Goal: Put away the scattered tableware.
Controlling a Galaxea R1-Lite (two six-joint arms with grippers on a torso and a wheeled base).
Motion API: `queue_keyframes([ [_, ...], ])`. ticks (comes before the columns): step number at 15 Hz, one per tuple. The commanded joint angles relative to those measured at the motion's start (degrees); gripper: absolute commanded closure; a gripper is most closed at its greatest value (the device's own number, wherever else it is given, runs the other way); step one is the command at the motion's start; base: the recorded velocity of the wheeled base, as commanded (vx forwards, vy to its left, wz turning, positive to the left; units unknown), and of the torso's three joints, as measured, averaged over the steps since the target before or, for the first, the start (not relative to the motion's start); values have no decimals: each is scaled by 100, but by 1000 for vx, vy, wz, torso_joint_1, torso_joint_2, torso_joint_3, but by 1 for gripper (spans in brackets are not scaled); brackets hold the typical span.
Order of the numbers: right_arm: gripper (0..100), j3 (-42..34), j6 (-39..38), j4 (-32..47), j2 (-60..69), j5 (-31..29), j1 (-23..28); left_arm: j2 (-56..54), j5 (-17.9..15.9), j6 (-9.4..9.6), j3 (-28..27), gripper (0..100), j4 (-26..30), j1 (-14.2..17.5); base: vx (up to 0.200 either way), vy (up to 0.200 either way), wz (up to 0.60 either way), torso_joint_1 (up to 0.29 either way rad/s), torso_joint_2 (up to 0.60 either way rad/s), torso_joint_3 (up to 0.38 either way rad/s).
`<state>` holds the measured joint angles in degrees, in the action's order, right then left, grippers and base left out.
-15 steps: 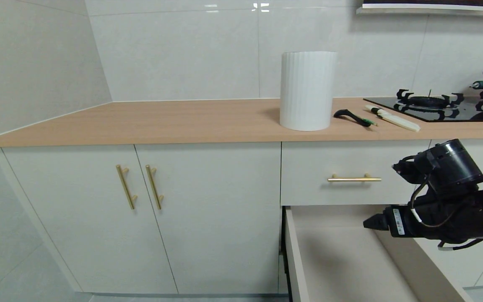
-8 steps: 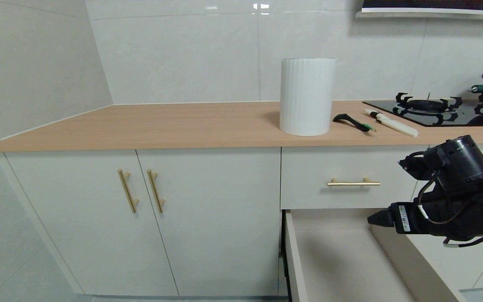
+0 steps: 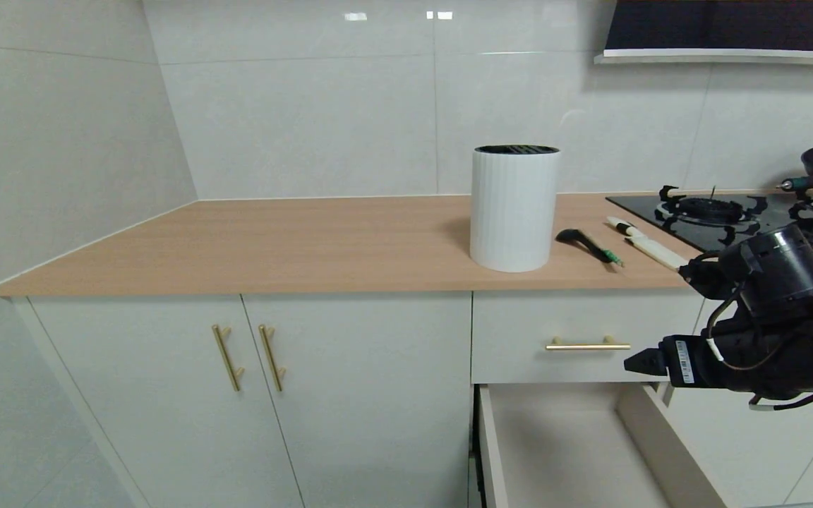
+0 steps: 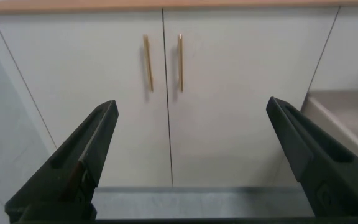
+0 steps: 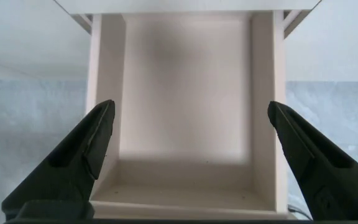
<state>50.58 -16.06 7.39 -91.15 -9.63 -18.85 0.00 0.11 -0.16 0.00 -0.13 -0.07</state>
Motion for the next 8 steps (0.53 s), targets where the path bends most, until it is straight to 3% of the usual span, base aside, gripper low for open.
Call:
queue_keyframes([
  [1, 0, 5, -3, -44, 9, -4, 4, 0, 7, -2, 0, 0, 5, -1, 0, 0, 0, 178, -471, -276],
  [4, 0, 84, 226, -695, -61, -13, 57, 0, 7, -2, 0, 0, -4, -1, 0, 0, 0, 88, -225, -132],
  [6, 0, 629, 788, -1539, -579, 84, 382, 0, -2, -2, 0, 0, -4, -1, 0, 0, 0, 13, -35, -16],
  [8, 0, 1341, 858, -1477, -1063, 111, 470, 0, -2, -2, 0, 0, -4, -1, 0, 0, 0, 0, 0, 0],
])
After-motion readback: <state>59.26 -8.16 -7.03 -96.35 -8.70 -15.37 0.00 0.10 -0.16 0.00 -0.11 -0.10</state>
